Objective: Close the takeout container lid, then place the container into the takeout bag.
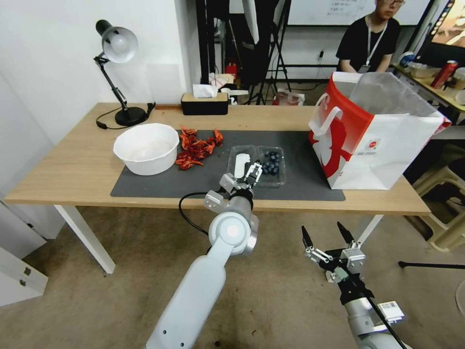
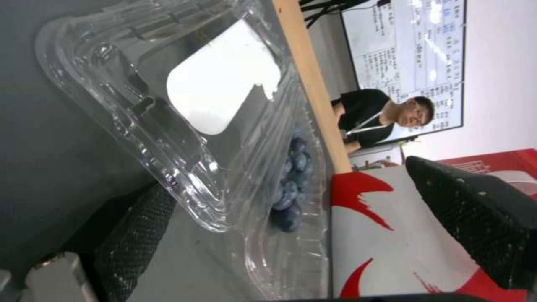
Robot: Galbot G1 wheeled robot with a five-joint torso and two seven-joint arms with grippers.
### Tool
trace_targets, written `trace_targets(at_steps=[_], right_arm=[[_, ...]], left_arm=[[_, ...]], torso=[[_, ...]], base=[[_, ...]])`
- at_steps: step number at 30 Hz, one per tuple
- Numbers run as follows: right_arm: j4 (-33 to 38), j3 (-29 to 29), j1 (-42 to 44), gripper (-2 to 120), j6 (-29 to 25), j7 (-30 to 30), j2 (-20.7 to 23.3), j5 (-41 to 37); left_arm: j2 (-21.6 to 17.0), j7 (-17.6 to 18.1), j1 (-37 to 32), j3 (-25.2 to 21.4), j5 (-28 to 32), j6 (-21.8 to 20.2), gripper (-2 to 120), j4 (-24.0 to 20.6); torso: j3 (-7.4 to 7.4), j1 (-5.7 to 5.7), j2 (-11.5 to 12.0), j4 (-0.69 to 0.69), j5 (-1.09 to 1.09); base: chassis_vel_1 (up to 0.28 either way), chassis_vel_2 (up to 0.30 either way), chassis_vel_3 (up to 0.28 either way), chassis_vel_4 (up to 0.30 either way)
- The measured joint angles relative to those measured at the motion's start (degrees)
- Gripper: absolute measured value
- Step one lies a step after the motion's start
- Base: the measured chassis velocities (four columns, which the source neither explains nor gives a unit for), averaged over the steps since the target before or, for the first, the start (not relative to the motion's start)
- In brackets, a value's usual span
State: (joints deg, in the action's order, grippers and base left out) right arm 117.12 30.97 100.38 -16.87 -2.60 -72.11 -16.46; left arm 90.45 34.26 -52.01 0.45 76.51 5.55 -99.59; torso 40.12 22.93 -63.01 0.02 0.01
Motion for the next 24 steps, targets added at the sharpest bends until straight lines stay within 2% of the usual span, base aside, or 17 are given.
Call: trace_targets(at_steps=[24], right_arm=[[-0.79, -0.81, -0.11, 100, -0.41, -0.11, -0.87, 1.01]], left_arm=[[-1.6, -7.03, -0.37, -0.38, 0.56, 1.56, 100, -1.04]], torso=[[-0.02, 0.0, -0.01, -0.02, -0.01]], base=[[0.0, 0.0, 0.0, 0.0]])
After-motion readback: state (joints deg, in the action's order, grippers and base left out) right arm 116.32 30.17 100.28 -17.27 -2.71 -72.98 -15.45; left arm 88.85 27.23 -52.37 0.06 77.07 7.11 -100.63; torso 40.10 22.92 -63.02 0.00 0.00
